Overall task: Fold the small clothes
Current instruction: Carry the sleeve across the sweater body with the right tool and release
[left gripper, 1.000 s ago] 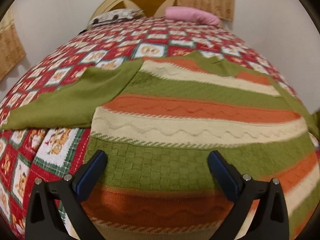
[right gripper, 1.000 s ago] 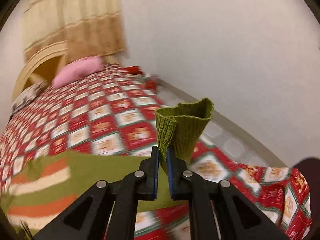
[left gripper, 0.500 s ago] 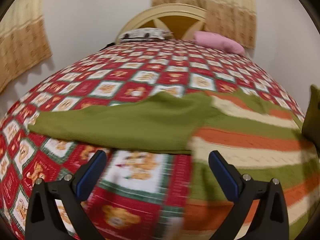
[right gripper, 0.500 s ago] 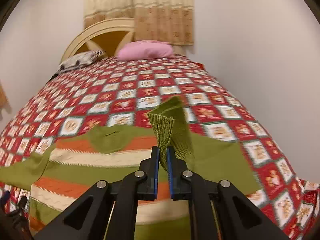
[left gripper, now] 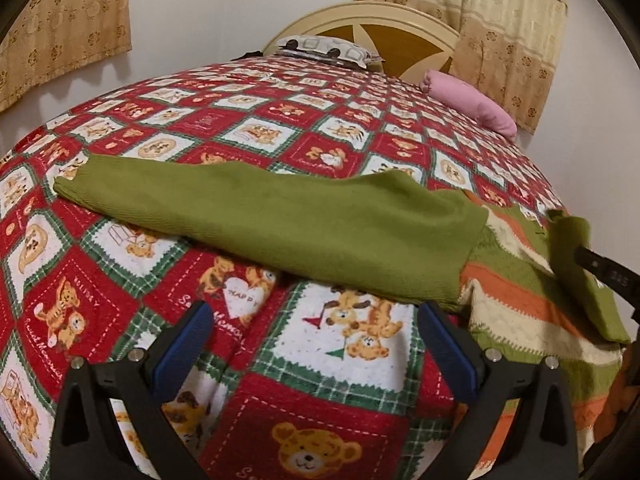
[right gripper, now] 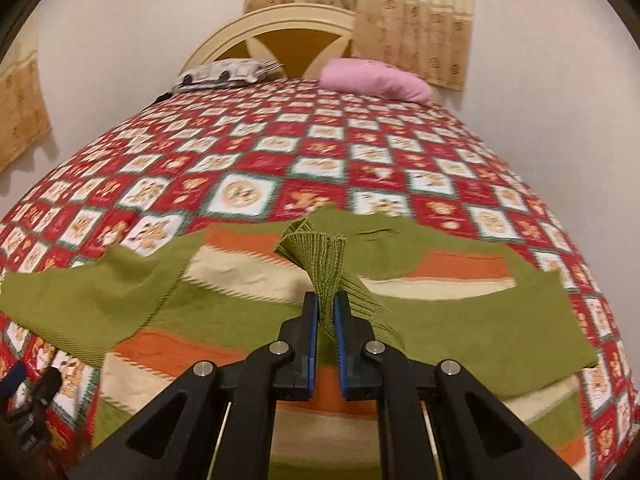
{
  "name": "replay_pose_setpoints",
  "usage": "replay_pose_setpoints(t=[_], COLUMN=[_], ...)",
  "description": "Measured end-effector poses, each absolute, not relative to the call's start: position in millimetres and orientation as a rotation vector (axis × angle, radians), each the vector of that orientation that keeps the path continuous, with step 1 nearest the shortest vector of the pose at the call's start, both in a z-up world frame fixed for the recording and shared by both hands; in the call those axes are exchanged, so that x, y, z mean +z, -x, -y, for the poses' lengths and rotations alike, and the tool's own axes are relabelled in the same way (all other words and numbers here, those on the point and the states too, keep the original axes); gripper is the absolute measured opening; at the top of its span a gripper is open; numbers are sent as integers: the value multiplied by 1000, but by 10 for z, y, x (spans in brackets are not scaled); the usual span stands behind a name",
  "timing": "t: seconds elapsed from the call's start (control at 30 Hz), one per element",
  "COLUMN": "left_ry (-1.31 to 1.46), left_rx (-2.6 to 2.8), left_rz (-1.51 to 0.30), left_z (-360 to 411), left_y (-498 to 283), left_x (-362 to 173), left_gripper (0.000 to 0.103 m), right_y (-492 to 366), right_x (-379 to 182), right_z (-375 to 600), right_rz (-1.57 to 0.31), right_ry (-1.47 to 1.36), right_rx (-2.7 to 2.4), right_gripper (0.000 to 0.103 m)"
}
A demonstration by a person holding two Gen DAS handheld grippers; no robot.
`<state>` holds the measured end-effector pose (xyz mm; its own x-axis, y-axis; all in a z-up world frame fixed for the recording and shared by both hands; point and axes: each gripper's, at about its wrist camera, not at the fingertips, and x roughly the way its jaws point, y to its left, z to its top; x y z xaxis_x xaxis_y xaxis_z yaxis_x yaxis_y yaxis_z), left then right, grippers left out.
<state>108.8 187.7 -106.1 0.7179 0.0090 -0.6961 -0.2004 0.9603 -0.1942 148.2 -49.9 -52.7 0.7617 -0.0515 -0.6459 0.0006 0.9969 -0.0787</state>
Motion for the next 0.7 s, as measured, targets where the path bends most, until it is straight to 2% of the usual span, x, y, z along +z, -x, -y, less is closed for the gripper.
replay_pose_setpoints(t=[0.33, 0.5, 0.7], left_ry=[300, 306, 302], left_rx=[106, 102, 102], left_rz=[-794, -802, -809], left_z=[-1941, -1949, -1952], left_y=[-1107, -1115, -1124], left_x=[-1114, -1132, -1141], left_gripper=[103, 103, 103], right_y=[-1638, -1680, -1603], right_x=[-825, -954, -844], right_z=[80, 10, 31], right_rz=[-788, -840, -851], right_ry=[31, -34, -131], right_rx=[113, 244, 406], right_gripper=[7, 11, 11])
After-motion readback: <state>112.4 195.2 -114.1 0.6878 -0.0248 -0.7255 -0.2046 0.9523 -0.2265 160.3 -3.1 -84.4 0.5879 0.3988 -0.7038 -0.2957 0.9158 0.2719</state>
